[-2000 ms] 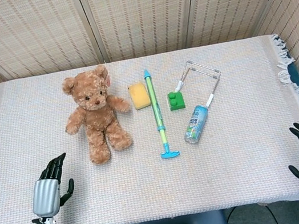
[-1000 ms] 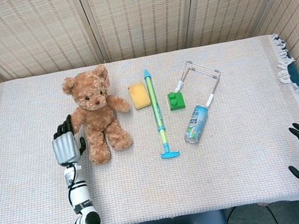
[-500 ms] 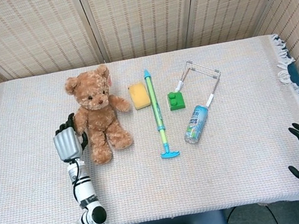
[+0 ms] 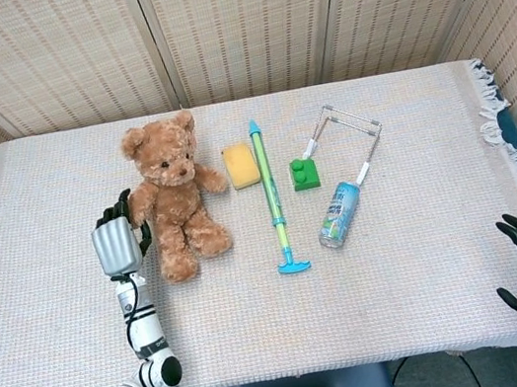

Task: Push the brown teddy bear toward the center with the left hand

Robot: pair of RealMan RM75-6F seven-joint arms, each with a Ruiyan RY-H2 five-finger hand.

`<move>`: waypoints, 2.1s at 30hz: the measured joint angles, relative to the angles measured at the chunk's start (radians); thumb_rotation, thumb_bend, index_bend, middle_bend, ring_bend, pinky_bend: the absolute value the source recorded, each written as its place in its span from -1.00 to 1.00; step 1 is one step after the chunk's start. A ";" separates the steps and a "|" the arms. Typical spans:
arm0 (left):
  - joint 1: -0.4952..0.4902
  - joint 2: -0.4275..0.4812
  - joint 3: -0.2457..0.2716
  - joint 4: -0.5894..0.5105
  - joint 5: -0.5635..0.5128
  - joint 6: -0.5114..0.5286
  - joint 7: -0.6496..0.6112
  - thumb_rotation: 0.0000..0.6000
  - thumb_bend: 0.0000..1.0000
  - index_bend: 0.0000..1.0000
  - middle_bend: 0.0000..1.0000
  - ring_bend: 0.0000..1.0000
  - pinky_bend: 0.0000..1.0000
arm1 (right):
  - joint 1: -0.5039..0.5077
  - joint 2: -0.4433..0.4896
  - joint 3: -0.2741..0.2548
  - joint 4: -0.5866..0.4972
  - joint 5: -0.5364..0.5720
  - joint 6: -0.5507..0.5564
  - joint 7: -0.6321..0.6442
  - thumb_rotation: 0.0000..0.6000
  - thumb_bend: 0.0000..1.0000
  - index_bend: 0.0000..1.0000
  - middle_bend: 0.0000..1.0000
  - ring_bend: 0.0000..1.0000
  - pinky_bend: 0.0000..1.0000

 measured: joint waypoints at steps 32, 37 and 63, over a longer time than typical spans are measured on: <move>0.023 -0.012 0.050 0.042 0.057 -0.003 -0.132 1.00 -0.04 -0.46 -0.16 -0.29 -0.05 | 0.007 -0.005 0.000 -0.007 0.003 -0.011 -0.013 1.00 -0.72 -1.00 -0.96 -1.00 -0.57; 0.026 -0.019 0.069 0.059 0.069 -0.021 -0.137 1.00 -0.04 -0.30 -0.02 -0.29 -0.05 | 0.007 -0.005 0.000 -0.007 0.001 -0.010 -0.011 1.00 -0.73 -1.00 -0.96 -1.00 -0.57; 0.050 -0.012 0.087 0.048 0.084 -0.033 -0.154 1.00 -0.04 -0.41 -0.19 -0.33 -0.07 | 0.013 -0.011 0.003 -0.014 0.011 -0.023 -0.030 1.00 -0.72 -1.00 -0.96 -1.00 -0.57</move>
